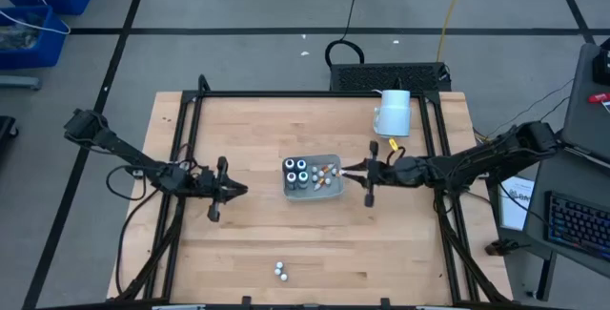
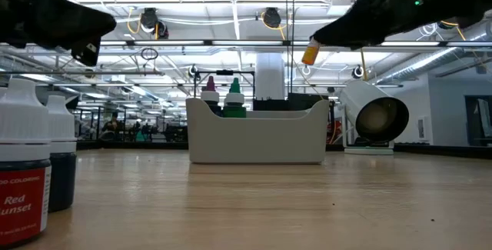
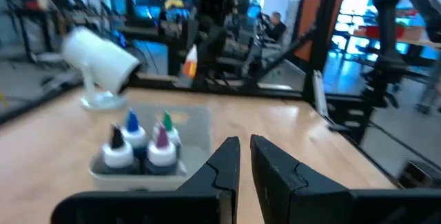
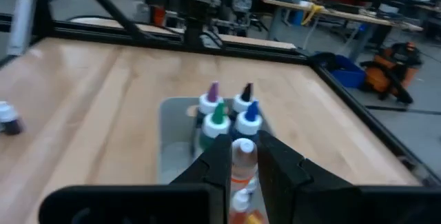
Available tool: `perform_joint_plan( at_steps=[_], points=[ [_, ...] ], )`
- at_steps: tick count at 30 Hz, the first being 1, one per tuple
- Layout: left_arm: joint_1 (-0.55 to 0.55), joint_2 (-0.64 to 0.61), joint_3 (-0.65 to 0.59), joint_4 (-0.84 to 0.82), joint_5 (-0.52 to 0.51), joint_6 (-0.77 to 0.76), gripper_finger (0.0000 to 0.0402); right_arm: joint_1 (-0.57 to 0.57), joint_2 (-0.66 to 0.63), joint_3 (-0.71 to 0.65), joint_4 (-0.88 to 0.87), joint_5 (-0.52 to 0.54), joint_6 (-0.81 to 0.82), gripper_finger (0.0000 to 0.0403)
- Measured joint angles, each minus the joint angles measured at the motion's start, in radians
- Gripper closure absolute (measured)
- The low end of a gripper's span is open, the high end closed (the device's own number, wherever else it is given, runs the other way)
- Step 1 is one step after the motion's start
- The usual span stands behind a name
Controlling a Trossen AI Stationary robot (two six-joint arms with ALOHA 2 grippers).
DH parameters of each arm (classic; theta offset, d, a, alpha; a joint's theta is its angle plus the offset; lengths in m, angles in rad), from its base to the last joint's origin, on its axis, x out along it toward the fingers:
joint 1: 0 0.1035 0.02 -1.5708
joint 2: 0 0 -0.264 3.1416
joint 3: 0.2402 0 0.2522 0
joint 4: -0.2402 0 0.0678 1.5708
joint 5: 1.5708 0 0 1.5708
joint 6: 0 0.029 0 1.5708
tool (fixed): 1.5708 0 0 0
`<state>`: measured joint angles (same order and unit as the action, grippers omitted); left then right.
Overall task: Pick & Place food coloring
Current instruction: Put the small yellow food coloring bottle into the white bin
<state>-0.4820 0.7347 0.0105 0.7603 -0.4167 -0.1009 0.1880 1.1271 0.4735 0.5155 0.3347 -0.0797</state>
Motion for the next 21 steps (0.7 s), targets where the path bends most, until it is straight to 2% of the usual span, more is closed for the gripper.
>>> perform_joint_plan(
  at_steps=[12,16,21],
  points=[
    [0.018,0.000,0.000,0.136,-0.005,0.313,0.0362,-0.084,0.208,0.074,0.008,0.000,0.014,0.0362],
    [0.035,0.000,0.000,0.185,-0.004,0.365,0.0362,-0.087,0.282,0.108,0.011,-0.004,0.015,0.0362],
    [0.055,0.000,0.000,0.185,-0.004,0.400,0.0362,-0.087,0.376,0.172,0.012,-0.101,0.015,0.0362]
  ],
)
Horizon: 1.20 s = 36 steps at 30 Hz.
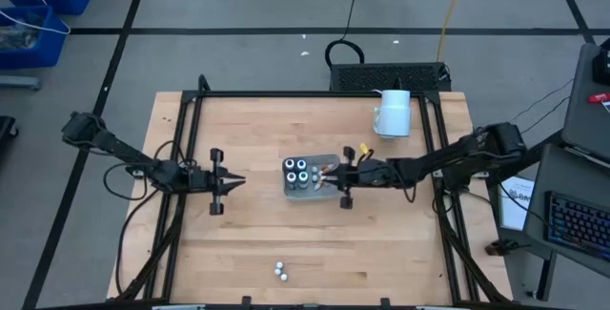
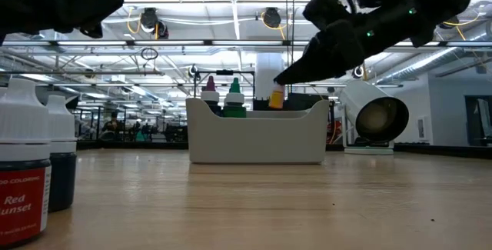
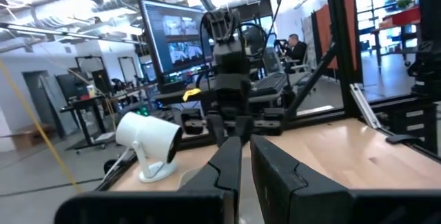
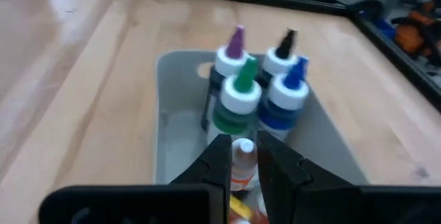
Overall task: Pick & Place food coloring
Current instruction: Put the small yellow food coloring bottle into the white bin, then put the small red food coloring bottle into the white bin
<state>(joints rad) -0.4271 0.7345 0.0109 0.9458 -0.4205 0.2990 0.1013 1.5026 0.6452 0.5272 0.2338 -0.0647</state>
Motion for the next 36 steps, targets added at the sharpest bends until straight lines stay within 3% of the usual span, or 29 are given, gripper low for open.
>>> perform_joint_plan(
  at_steps=[20,36],
  points=[
    [0.016,0.000,0.000,-0.032,-0.003,-0.047,0.0362,-0.007,0.245,0.106,0.022,-0.105,0.026,0.0362],
    [0.016,0.000,0.000,-0.091,0.000,-0.190,0.0362,-0.022,0.250,0.112,0.022,-0.104,-0.001,0.0313]
  ],
)
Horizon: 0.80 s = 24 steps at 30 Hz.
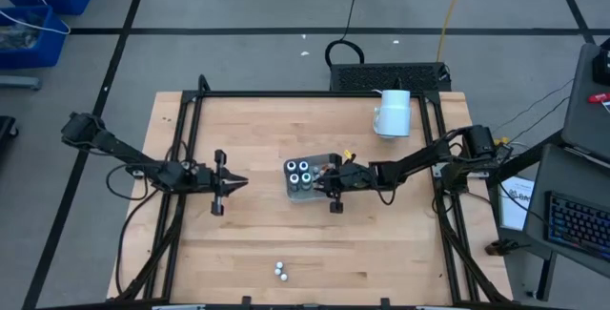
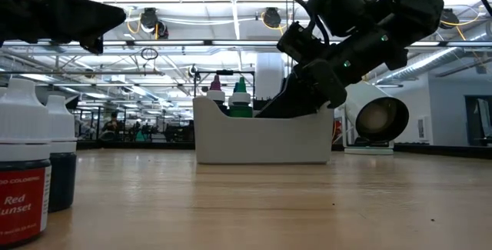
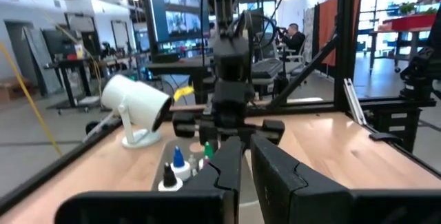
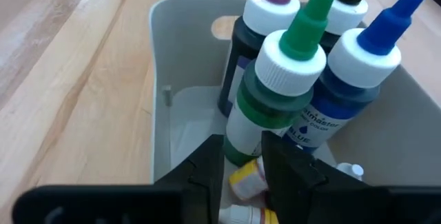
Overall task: Pick & Place food coloring
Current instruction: Put the small red food coloring bottle into the white bin
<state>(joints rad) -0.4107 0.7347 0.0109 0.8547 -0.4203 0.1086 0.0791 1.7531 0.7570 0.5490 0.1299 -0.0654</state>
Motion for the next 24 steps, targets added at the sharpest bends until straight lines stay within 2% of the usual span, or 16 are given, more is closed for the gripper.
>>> perform_joint_plan(
  at_steps=[3,6,14,19,22,24],
  points=[
    [0.000,0.000,0.000,-0.021,0.000,-0.037,0.0362,0.002,-0.003,0.000,0.002,0.000,-0.007,0.0311],
    [0.000,0.000,0.000,-0.028,0.000,-0.077,0.0362,0.003,-0.063,-0.003,-0.036,0.000,-0.005,0.0313],
    [0.000,0.000,0.000,-0.042,0.002,-0.145,0.0362,0.086,-0.483,-0.025,-0.272,-0.002,0.018,0.0332],
    [0.000,0.000,0.000,-0.047,0.003,-0.142,0.0362,0.162,-0.761,-0.196,-0.203,-0.004,-0.058,0.0370],
    [0.000,0.000,0.000,-0.052,0.003,-0.142,0.0362,0.161,-0.902,-0.336,-0.124,0.022,-0.050,0.0396],
    [0.000,0.000,0.000,-0.053,0.002,-0.144,0.0362,0.154,-0.976,-0.419,-0.061,0.038,-0.024,0.0399]
  ],
)
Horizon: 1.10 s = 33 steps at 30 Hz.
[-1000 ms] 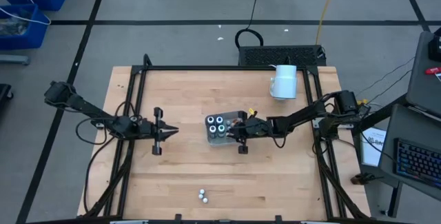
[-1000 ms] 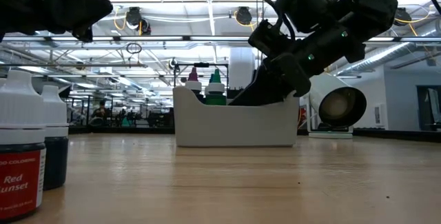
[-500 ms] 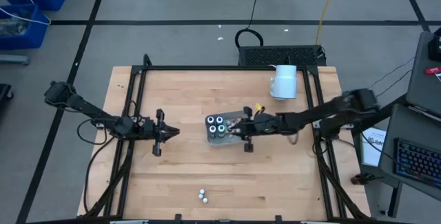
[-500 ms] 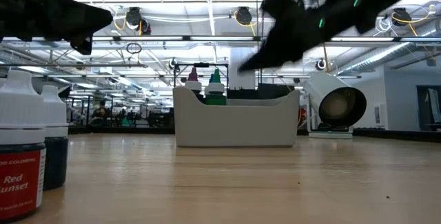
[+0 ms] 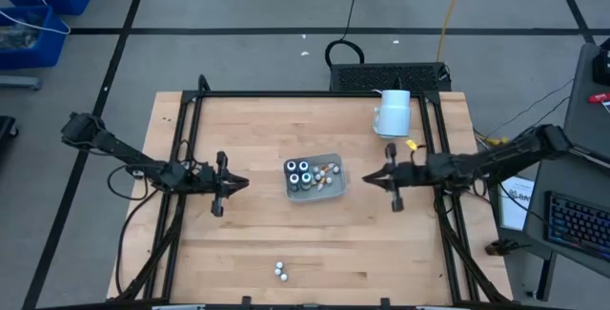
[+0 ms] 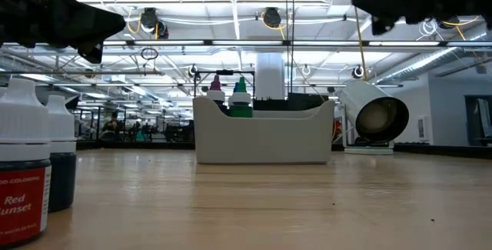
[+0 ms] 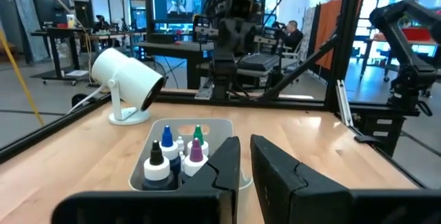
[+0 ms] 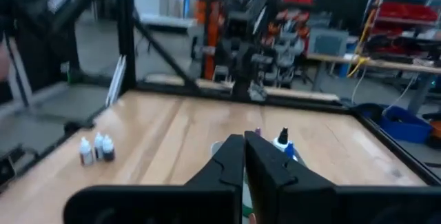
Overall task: Pick & Place food coloring
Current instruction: Put the small red food coloring bottle into the white bin
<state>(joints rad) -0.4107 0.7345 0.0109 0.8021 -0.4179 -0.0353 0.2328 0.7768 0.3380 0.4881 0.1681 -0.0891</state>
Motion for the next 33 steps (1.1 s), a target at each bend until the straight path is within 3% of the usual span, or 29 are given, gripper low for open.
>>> perform_joint_plan(
  at_steps=[7,16,21,24,27,30,33],
  points=[
    [0.000,0.000,0.000,-0.050,-0.002,0.038,0.0362,-0.002,-0.145,-0.200,0.209,-0.014,0.023,0.0402],
    [0.000,0.000,0.000,-0.091,-0.019,0.072,0.0362,-0.002,-0.168,-0.278,0.228,0.015,0.002,0.0400],
    [0.000,0.005,0.032,-0.149,-0.088,-0.030,0.0362,-0.002,-0.167,-0.281,0.227,0.012,0.010,0.0399],
    [-0.033,0.068,0.123,-0.276,-0.037,-0.088,0.0362,-0.002,-0.168,-0.282,0.237,0.012,-0.003,0.0399],
    [-0.098,0.212,0.271,-0.369,-0.029,-0.121,0.0362,-0.002,-0.168,-0.282,0.239,0.011,-0.002,0.0399],
    [-0.163,0.412,0.481,-0.461,-0.028,-0.089,0.0362,-0.002,-0.168,-0.283,0.237,0.012,0.016,0.0399],
    [-0.208,0.624,0.723,-0.679,-0.025,-0.072,0.0362,-0.002,-0.168,-0.284,0.238,0.011,0.024,0.0399]
  ],
)
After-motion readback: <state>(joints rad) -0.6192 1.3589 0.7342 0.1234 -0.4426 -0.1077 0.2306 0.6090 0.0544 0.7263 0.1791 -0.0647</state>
